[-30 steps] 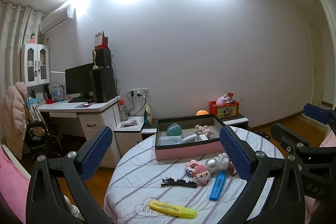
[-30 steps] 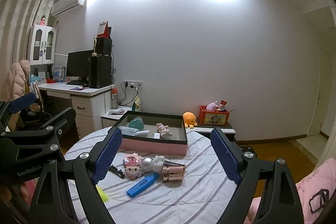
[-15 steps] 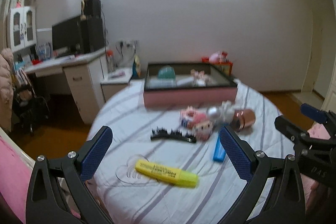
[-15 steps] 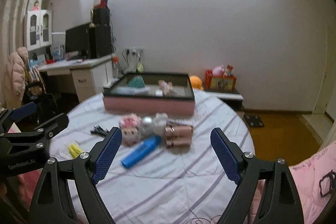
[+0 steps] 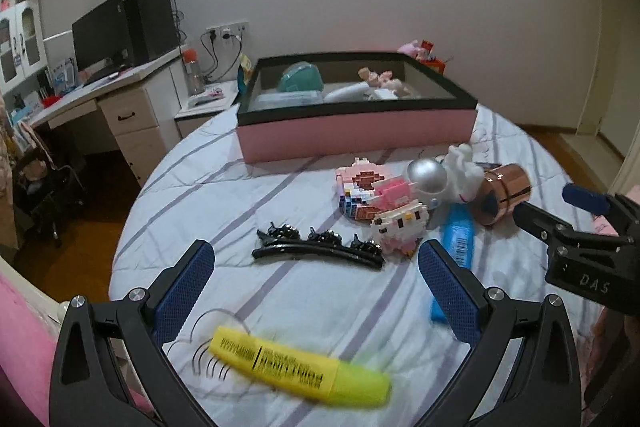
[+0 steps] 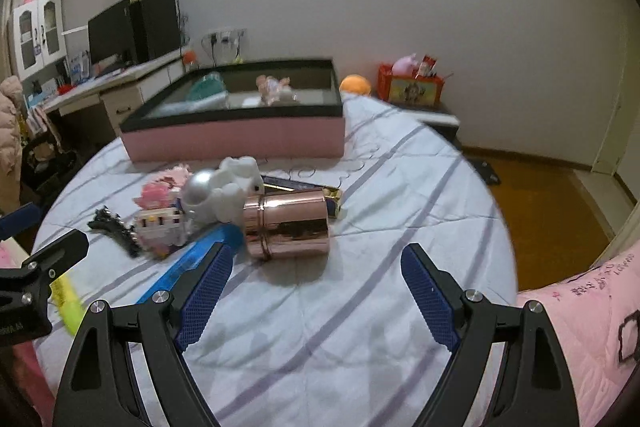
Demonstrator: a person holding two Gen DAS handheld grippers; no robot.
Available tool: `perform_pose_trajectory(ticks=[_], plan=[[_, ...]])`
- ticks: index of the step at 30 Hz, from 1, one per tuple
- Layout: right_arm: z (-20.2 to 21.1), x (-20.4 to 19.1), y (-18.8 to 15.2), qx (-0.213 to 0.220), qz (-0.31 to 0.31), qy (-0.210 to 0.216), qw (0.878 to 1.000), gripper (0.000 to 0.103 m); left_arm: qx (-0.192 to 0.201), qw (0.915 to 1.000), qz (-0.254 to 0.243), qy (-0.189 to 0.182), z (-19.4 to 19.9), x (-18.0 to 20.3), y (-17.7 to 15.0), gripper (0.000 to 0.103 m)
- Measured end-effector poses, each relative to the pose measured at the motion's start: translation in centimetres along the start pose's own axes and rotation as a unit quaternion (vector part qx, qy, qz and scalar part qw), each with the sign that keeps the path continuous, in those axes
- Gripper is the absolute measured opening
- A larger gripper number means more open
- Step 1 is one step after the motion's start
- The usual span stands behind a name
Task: Organize rigid objects
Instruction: 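Grasp the rose-gold cylinder with the right tool, then grasp the pink-white block toy with the left tool while right holds cylinder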
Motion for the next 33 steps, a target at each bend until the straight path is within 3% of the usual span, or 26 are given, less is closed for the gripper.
perform_pose_trajectory(ticks=[7,10,18,23,25,27,33], plan=[[-3.4,-0.9,1.0,-0.039,0.010,0.024,0.999,0.085,-0.029,0.9995,-0.010,-0.002,-2.8,1.5,0.5,0.103],[-4.4,-1.2,0.7,-0.054,0.017,0.048,0.997,0.055,-0.042,0.9991,-0.011,-0.006,-3.8,2.3,0.7,0.103],[-4.0,-0.4,0.8,-0.051,0.012,0.055,0.997,0.055,-0.069,0.9971,-0.033,0.001,-6.1,4.1,1.0,0.101],[-4.1,-0.2,0.9,-0.050,0.011,0.063,0.997,0.056,-0.086,0.9953,-0.041,-0.019,-7.3,5.0,0.6,0.068],[-4.1,-0.2,1.0,-0.050,0.010,0.066,0.997,0.056,-0.082,0.9954,-0.039,-0.031,-7.1,5.3,0.7,0.048],[-4.3,-0.1,1.0,-0.052,0.008,0.069,0.996,0.056,-0.080,0.9950,-0.037,-0.047,-7.0,5.5,0.8,0.041],[-4.5,-0.2,1.2,-0.051,0.006,0.066,0.996,0.056,-0.066,0.9957,-0.032,-0.056,-6.0,4.8,1.1,0.039]])
Point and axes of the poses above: each gripper's, at about its wrist camera, not at the fingertips, and z roughly against the way its jaws point, x to its right, y to its top, the point moved 10 cm from there along -z, roughly the way its jaws point, and after that the axes turned 1 degree about -x, right-handed, at the moved point
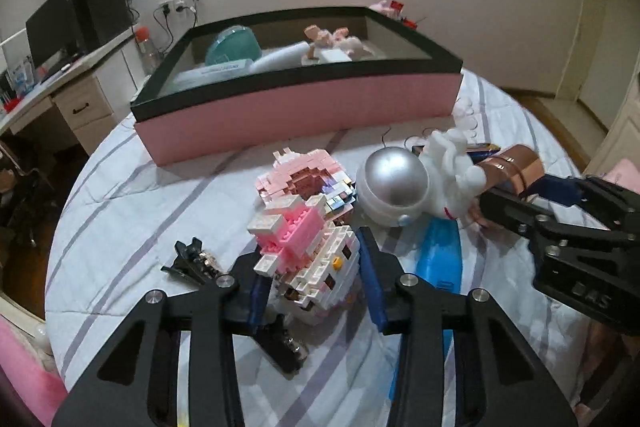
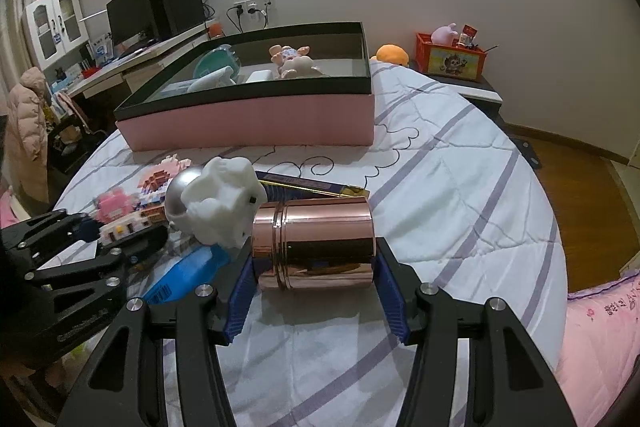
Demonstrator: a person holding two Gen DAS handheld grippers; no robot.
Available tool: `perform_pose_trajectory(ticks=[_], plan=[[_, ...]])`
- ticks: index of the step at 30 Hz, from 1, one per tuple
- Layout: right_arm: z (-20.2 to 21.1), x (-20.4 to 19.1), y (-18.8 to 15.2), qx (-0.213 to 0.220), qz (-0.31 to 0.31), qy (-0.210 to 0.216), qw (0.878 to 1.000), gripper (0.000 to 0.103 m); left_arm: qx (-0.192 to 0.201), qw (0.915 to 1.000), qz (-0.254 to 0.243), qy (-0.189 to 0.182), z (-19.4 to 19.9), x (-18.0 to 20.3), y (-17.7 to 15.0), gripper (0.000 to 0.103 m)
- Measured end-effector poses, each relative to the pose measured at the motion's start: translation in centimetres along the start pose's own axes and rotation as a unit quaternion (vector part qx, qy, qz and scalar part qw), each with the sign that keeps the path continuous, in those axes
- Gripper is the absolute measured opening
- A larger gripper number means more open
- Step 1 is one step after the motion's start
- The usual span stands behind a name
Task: Organize rigid objects
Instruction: 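Grasp the pink-white block toy with the left tool while right holds cylinder, then carry block toy and cylinder into the pink box and open both tools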
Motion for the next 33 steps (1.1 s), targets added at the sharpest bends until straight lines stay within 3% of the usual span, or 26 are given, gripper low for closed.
perform_pose_trajectory(ticks=[4,9,17,26,33], plan=[[-0.7,-0.1,-0.1,-0.012,0.003,-0.004,1.000,0.056,0.010,0.9999,0.008,-0.006,0.8,-0.6,-0.1,0.039],[0.3,0.0,-0.1,0.004,-0.003,-0.015,1.000,0.056,0.024,0.9992,0.023,-0.022,2.2,-1.3,0.0,0.039],[6.1,-2.7,1.6,0.085,-0.006,-0.002,0.996,0.056,0.084,0.9959,0.031,-0.018,6.8,-1.8,1.4,0.039],[12.4,-7.3,4.5,0.172,0.029,-0.018,0.985,0.056,0.176,0.9837,0.034,0.019,14.1,-2.7,3.8,0.039],[14.9,-9.0,5.4,0.198,0.038,-0.022,0.979,0.056,0.220,0.9745,0.027,0.038,17.9,-2.9,4.6,0.039]])
Point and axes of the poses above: each gripper's, at about its wrist camera, not at the fingertips, and z roughly against the way its jaws point, x to its right, y to its top, the point moved 10 cm from there along -z, roughly the way its jaws point, and after that the axes turned 1 degree about -x, right-handed, at the moved point
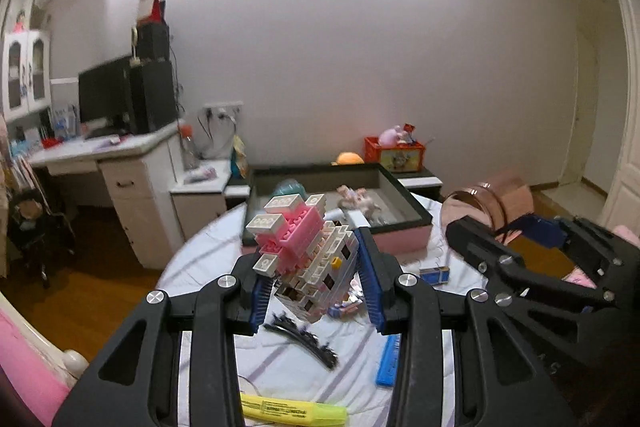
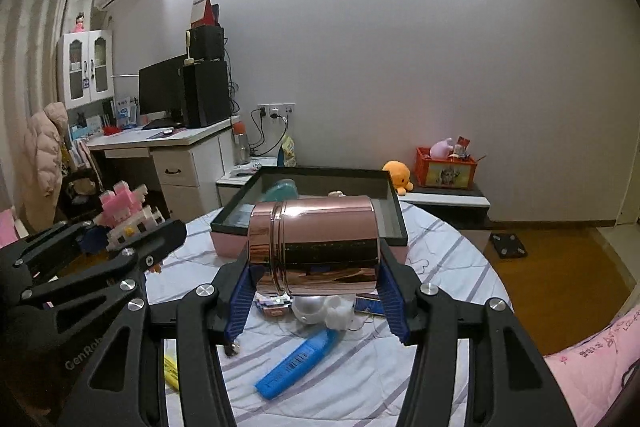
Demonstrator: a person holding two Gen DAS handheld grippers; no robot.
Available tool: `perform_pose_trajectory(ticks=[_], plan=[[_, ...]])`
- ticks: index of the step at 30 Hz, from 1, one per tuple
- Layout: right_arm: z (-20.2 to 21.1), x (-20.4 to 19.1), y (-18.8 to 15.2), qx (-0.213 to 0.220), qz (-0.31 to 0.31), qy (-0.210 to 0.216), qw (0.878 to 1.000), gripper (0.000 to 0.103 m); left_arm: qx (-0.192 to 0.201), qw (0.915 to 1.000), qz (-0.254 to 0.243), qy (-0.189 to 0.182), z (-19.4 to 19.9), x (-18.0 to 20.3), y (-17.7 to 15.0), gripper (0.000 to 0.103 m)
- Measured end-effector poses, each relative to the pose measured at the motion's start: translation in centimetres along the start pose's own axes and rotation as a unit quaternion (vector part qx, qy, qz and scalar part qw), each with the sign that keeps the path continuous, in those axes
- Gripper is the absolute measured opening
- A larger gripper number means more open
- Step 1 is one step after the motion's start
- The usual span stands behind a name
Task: Organize rigid objects
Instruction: 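Carry block toy and cylinder into the pink box and open both tools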
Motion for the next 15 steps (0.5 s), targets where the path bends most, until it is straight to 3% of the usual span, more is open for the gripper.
perform_pose_trajectory(ticks=[15], plan=[[3.4,-1.3,5.6,0.079,0.009,-0.026,0.996,0.056,0.091,0.9953,-0.006,0.032,3.7,-0.8,5.4,0.039]])
Point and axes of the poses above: each gripper's, at about its wrist camera, not at the fingertips, and z roughly against the way its jaws point, x to its right, y to its top, the point moved 10 cm from there along -z, roughly the way its jaws point, and after that the axes turned 1 degree about -x, right-handed, at the moved point
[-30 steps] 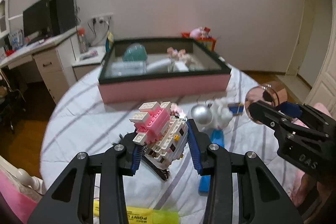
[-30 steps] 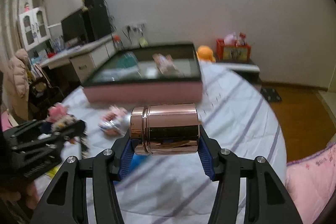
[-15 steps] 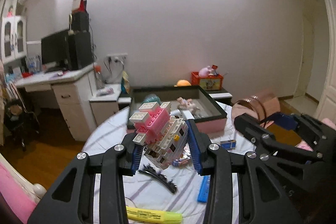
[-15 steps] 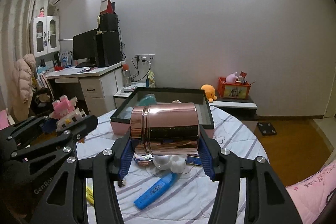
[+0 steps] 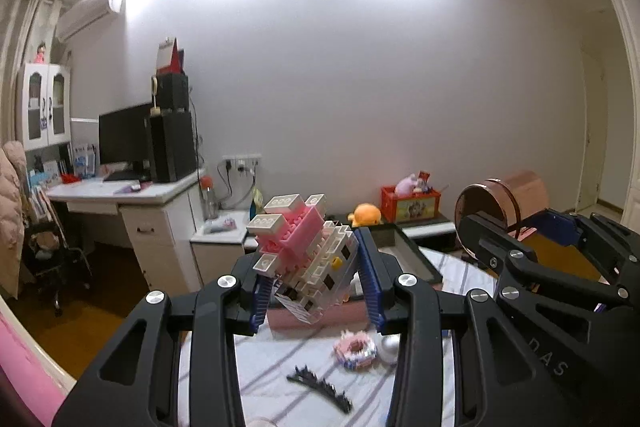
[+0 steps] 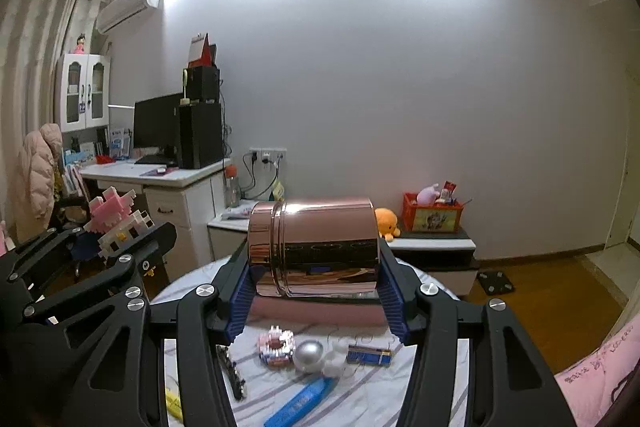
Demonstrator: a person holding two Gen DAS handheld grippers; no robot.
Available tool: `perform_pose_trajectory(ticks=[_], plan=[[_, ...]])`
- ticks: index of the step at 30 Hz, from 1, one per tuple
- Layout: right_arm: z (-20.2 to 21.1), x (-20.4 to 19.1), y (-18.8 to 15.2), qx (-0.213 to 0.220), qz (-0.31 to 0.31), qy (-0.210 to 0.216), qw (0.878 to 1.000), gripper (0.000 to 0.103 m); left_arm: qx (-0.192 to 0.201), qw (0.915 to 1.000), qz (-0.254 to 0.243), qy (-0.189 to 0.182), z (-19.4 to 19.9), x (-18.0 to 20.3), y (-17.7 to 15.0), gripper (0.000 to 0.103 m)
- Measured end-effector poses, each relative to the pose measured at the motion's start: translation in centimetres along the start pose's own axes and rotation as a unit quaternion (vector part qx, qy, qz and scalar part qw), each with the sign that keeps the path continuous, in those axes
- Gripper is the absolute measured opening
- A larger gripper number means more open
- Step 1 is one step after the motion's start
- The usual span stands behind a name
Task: Organize rigid objects
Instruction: 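Carry block toy and cylinder into the pink box and open both tools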
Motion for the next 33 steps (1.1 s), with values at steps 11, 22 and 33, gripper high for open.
perform_pose_trajectory(ticks=[11,22,33], plan=[[-1.8,0.2,2.6,0.025,0.008,-0.004,1.000,0.056,0.026,0.9994,-0.021,0.009,-2.6,0.1,2.6,0.039],[-10.9,1.8,3.6,-0.014,0.015,-0.007,1.000,0.056,-0.037,0.9982,-0.046,-0.007,-14.3,0.9,3.2,0.039],[-25.0,3.1,-5.3,-0.180,0.012,-0.002,0.984,0.056,-0.226,0.9727,-0.049,-0.018,-29.3,1.1,-7.2,0.039]])
Point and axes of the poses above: each gripper's, at about its wrist camera, not at the fingertips, and z roughly against the way its jaws point, x to its right, y to its top, the point moved 10 cm from there along -z, roughly the way its jaws point, and after that the axes turned 1 degree about -x, right-handed, at the moved point
